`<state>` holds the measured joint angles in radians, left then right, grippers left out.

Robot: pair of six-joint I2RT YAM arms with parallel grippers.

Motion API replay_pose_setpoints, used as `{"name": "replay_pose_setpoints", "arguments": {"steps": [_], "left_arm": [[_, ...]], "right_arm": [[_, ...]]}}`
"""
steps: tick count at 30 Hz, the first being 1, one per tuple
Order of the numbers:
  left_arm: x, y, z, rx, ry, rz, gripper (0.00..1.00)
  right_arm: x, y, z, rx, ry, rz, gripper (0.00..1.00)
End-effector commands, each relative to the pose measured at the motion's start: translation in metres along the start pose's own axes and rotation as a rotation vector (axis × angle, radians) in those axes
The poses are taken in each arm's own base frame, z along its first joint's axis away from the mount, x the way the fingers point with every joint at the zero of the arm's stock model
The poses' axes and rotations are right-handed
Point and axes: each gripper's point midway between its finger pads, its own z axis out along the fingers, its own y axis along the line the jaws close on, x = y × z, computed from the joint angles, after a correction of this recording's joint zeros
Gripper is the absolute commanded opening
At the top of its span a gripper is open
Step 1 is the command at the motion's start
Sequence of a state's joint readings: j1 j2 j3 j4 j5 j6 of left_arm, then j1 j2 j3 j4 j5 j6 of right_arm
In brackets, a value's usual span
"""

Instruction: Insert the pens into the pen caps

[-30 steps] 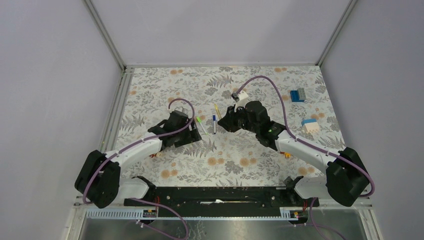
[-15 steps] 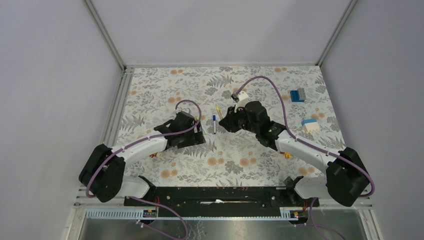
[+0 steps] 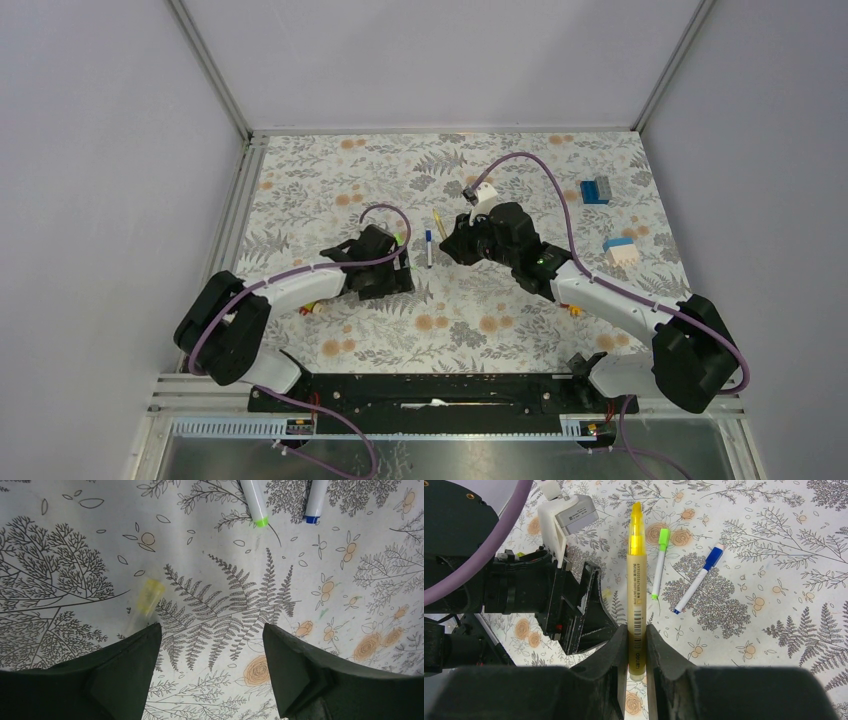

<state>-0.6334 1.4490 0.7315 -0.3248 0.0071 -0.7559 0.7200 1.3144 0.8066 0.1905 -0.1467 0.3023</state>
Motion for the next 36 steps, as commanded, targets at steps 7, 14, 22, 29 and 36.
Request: {"name": "replay_pose_setpoints", "arguments": {"steps": [7, 14, 22, 29, 36], "left_arm": [[-0.029, 0.015, -0.006, -0.147, -0.091, 0.048, 0.83], [-0.035, 0.018, 0.0, -0.181, -0.096, 0.062, 0.82], [-0.046, 0.016, -0.009, -0.187, -0.149, 0.045, 0.81], [-0.078, 0.018, -0.033, -0.245, -0.274, 0.008, 0.89], [-0.102, 0.045, -0.028, -0.361, -0.307, -0.077, 0.9]], "right_arm": [[-0.016, 0.0, -0.004, 0.015, -0.048, -0.031, 0.0], [-0.015, -0.001, -0.004, 0.017, -0.046, -0.035, 0.0], [-0.014, -0.003, -0.004, 0.027, -0.04, -0.048, 0.0], [-0.013, -0.001, -0.001, 0.011, -0.037, -0.045, 0.0], [-0.013, 0.0, -0.004, 0.009, -0.04, -0.05, 0.0]]}}
